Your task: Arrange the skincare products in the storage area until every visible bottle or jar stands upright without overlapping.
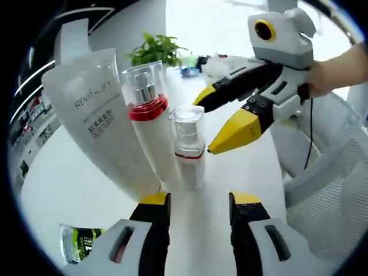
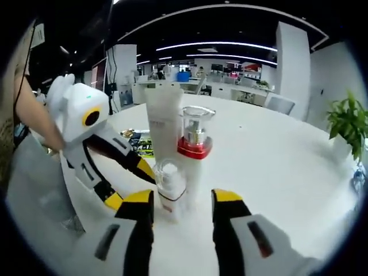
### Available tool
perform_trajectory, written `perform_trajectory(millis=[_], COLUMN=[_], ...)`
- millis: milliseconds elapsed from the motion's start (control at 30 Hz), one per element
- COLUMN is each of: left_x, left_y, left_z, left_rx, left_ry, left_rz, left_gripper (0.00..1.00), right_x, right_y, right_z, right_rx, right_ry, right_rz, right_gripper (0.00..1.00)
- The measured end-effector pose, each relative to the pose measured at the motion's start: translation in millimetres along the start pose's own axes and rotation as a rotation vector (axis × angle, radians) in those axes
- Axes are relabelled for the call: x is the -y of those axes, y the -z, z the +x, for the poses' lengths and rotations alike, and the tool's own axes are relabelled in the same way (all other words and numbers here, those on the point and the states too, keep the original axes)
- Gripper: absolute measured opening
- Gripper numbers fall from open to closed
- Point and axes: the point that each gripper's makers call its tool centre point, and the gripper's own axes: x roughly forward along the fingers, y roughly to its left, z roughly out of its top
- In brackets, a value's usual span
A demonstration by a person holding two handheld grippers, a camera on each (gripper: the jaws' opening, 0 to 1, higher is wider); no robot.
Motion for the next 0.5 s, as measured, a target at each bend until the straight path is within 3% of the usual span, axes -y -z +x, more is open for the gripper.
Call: perform_trajectory(millis=[233,500], left_x=[-3.5,-11.2], left_y=[9.2,23.7], left_z=[-21,-49], left_rx=[-0.009,-0.014], left_ry=[-0.034,-0.089], left_rz=[-0.047,-0.125], left_gripper=[0.49,0.61], right_x=[6,-6], right_y=[-5.8,-11.0], right_z=[-10,-19], right_rx=[0.005,-0.002], right_ry=[0.091,0.105], right_rz=[0.001,0.012], right_gripper=[0.72,0.77])
